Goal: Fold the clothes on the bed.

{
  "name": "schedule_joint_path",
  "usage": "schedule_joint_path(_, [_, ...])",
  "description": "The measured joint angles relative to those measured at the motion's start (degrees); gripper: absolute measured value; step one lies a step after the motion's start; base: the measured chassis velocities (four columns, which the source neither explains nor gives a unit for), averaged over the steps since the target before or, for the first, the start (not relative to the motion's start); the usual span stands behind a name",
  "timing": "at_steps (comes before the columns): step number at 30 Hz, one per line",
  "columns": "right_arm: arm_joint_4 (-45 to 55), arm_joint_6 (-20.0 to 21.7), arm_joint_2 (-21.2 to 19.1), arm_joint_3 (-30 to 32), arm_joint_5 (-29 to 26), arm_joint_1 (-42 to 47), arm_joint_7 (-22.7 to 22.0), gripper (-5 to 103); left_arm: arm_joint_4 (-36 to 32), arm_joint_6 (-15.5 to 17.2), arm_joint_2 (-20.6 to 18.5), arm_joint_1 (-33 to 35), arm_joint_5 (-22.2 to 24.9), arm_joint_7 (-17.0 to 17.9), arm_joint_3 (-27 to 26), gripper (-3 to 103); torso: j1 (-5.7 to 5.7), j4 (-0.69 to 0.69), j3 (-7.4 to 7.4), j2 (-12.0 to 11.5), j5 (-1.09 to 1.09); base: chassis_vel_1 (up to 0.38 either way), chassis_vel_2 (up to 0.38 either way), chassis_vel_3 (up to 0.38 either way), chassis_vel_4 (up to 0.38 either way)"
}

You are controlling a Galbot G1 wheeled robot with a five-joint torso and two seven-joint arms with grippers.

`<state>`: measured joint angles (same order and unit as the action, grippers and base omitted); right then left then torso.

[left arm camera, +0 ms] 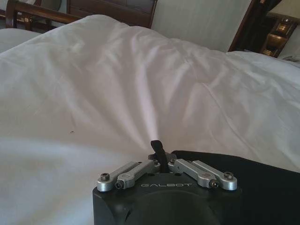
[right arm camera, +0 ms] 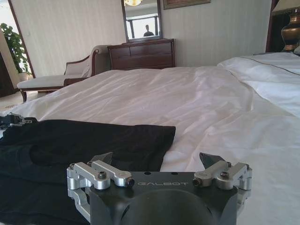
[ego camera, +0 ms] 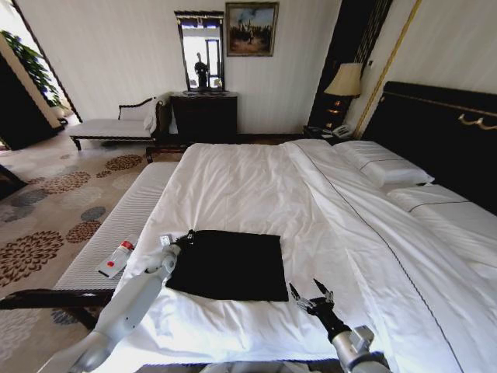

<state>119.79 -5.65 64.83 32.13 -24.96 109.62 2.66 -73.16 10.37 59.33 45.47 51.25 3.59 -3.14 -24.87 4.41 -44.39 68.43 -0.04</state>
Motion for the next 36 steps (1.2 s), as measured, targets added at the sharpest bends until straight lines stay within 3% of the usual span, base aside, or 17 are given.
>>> schedule_joint_path(10, [-0.2, 0.1, -0.3, -0.4, -0.1, -0.5, 0.0, 100, -1.8, -0.4, -0.9, 0.5, -1.7, 0.1, 0.3, -1, 0.00, 0.00, 0.00, 0.0, 0.00, 0.000, 0.000, 0.000, 0.000])
schedule_joint_path(14, [-0.2, 0.1, -0.3, -0.4, -0.1, -0.4, 0.0, 100, -1.6, -0.7, -1.0, 0.5, -1.8, 0.0, 0.4, 8, 0.00, 0.01, 0.00, 0.0, 0.00, 0.000, 0.000, 0.000, 0.000])
schedule_joint_path(16, [-0.2, 0.1, -0.3, -0.4, -0.1, -0.3, 0.0, 100, -1.5, -1.2, -0.9, 0.4, -1.7, -0.2, 0.4, 2, 0.00, 0.01, 0.00, 0.0, 0.00, 0.000, 0.000, 0.000, 0.000])
schedule_joint_path(22, [-0.5, 0.1, -0.5, -0.4, -0.4, -0.8, 0.0, 100, -1.9, -1.7, -0.7, 0.7, -1.5, -0.2, 0.2, 1, 0.00, 0.02, 0.00, 0.0, 0.00, 0.000, 0.000, 0.000, 0.000])
schedule_joint_path(29, [-1.6, 4.7, -5.6, -0.9, -10.7, -8.0, -2.6, 100, -3.2, -1.9, -1.8, 1.8, -1.0, 0.2, -0.5, 1, 0.00, 0.01, 0.00, 0.0, 0.00, 0.000, 0.000, 0.000, 0.000])
schedule_joint_path(31, [-3.7, 7.9, -8.9, -2.1, -19.2, -13.8, -3.3, 100, -3.8, -2.0, -2.1, 2.0, -0.9, 0.6, -0.6, 1, 0.00, 0.00, 0.00, 0.0, 0.01, 0.000, 0.000, 0.000, 0.000])
schedule_joint_path(32, [-3.7, 7.9, -8.9, -2.1, -19.2, -13.8, -3.3, 100, -3.8, -2.0, -2.1, 2.0, -0.9, 0.6, -0.6, 1, 0.00, 0.00, 0.00, 0.0, 0.01, 0.000, 0.000, 0.000, 0.000])
schedule_joint_path(36, [-11.2, 13.0, -12.5, -6.9, -32.2, -27.7, -3.6, 100, -5.2, -2.2, -2.2, 2.1, -0.4, 2.0, -0.5, 1, -0.01, 0.01, -0.01, 0.0, 0.00, 0.000, 0.000, 0.000, 0.000])
